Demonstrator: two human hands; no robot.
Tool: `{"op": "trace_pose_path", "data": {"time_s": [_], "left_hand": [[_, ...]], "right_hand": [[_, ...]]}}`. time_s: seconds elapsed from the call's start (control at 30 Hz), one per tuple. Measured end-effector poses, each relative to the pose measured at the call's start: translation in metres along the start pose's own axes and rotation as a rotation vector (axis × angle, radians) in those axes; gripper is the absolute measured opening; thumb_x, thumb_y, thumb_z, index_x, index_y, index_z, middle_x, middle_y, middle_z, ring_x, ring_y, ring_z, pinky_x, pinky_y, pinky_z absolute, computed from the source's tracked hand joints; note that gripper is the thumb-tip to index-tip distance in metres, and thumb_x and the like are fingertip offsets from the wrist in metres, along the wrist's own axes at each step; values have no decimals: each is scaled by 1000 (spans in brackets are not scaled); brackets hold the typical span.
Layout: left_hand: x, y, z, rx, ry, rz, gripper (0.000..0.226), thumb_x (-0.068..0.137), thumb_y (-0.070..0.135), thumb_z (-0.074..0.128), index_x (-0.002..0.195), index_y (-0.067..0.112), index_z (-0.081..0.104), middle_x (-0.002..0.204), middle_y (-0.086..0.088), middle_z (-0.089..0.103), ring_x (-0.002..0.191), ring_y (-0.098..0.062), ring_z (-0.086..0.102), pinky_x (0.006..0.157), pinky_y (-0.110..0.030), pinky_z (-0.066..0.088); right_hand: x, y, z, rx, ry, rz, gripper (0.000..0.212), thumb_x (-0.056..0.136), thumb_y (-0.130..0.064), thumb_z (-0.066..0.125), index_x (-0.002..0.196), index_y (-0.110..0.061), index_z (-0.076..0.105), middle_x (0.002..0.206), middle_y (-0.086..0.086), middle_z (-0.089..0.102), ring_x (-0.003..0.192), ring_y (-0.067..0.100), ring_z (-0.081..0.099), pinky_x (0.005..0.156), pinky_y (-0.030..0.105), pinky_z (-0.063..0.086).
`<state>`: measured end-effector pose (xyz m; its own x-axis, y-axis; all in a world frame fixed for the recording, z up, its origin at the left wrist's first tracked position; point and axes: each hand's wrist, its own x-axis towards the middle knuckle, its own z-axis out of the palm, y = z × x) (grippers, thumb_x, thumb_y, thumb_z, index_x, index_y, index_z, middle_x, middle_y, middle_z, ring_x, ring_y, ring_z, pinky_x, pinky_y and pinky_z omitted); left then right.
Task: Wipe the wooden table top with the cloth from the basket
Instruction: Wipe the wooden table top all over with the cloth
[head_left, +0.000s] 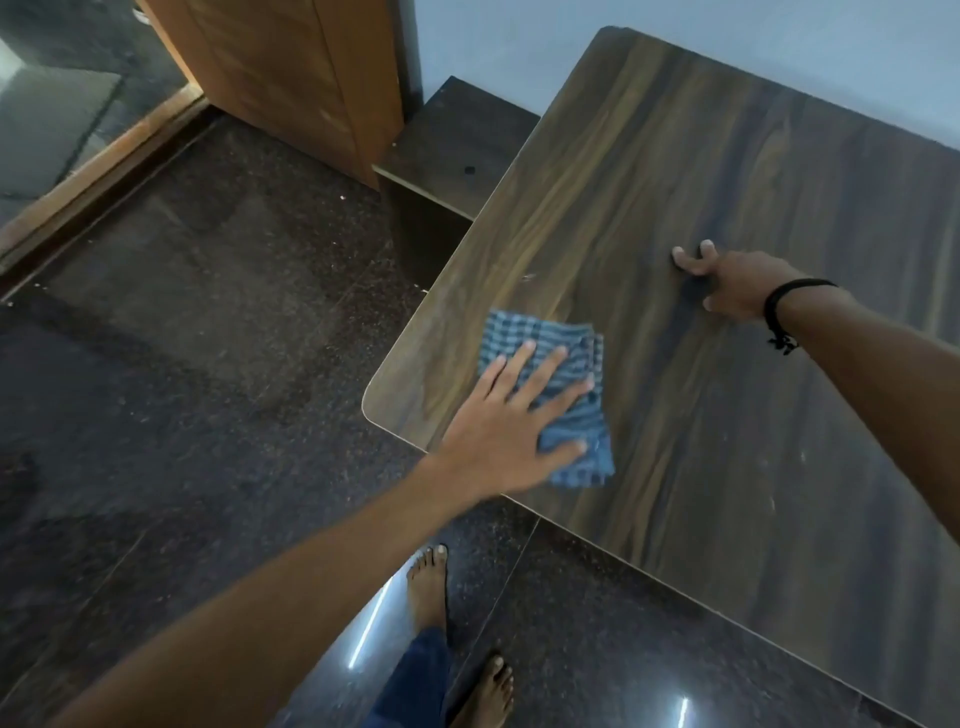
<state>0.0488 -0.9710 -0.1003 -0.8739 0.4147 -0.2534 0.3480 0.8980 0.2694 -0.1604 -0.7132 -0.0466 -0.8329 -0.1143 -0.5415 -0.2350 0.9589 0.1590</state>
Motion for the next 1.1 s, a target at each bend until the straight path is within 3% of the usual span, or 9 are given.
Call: {"op": "trace_pose_path", "data": {"time_s": [0.13, 0.23, 0.37, 0.47, 0.6, 0.73, 0.93, 1.1], "left_hand": [[-53, -6, 17, 49, 5, -10, 73, 92, 79, 13, 157, 49, -2, 167, 7, -18, 153, -25, -22, 124, -47, -11], [-8, -20, -1, 30, 18, -82, 76, 90, 84, 9, 154, 51, -15, 164, 7, -26, 151, -26, -26, 123, -46, -15], [75, -58, -34, -47, 56, -256, 79, 91, 82, 17, 158, 46, -3, 168, 3, -15, 154, -29, -18, 123, -48, -10], [64, -51, -29, 2, 51, -233, 76, 94, 79, 14, 159, 44, -3, 169, 0, -14, 153, -31, -18, 124, -49, -10], [-30, -22, 10, 76, 88, -28, 74, 95, 77, 12, 159, 42, -2, 169, -2, -11, 154, -33, -14, 124, -49, -8], [-60, -19, 23, 55, 47, -52, 75, 90, 83, 11, 156, 50, -5, 168, 5, -16, 154, -27, -19, 125, -48, -8], [12, -29, -2, -42, 158, -416, 76, 94, 78, 17, 159, 44, -1, 169, 0, -13, 154, -34, -15, 124, -51, -7], [-53, -3, 26, -12, 180, -311, 75, 93, 79, 15, 159, 45, 3, 169, 2, -10, 154, -31, -13, 125, -51, -2]], "right_hand": [[2, -1, 4, -6, 31, -12, 80, 101, -6, 47, 159, -42, 6, 169, -1, 2, 145, 36, 34, 108, 44, 38], [2, 0, 4, -25, 12, -15, 78, 102, -9, 47, 159, -41, 5, 169, 1, 2, 147, 37, 29, 115, 46, 34], [-2, -5, 7, -47, 16, 2, 76, 104, -10, 46, 160, -39, 4, 169, 3, 0, 148, 39, 28, 115, 47, 30], [-6, -8, 3, -14, -17, -6, 76, 104, -15, 49, 160, -38, 2, 169, 7, -1, 149, 39, 25, 119, 46, 26], [-11, -9, 0, 76, -67, 22, 76, 102, -42, 51, 159, -41, 0, 169, 6, -4, 152, 37, 18, 122, 48, 19], [-20, -25, -2, 179, -106, 90, 97, 86, -73, 53, 158, -42, -5, 169, 0, -11, 153, 36, 14, 121, 48, 16], [-24, -34, -2, 214, -99, 113, 102, 84, -73, 56, 159, -39, -4, 169, 3, -8, 153, 39, 14, 122, 53, 19], [-24, -32, 2, 246, -81, 97, 99, 87, -68, 57, 160, -38, -3, 169, 3, -8, 152, 39, 16, 121, 50, 20]]}}
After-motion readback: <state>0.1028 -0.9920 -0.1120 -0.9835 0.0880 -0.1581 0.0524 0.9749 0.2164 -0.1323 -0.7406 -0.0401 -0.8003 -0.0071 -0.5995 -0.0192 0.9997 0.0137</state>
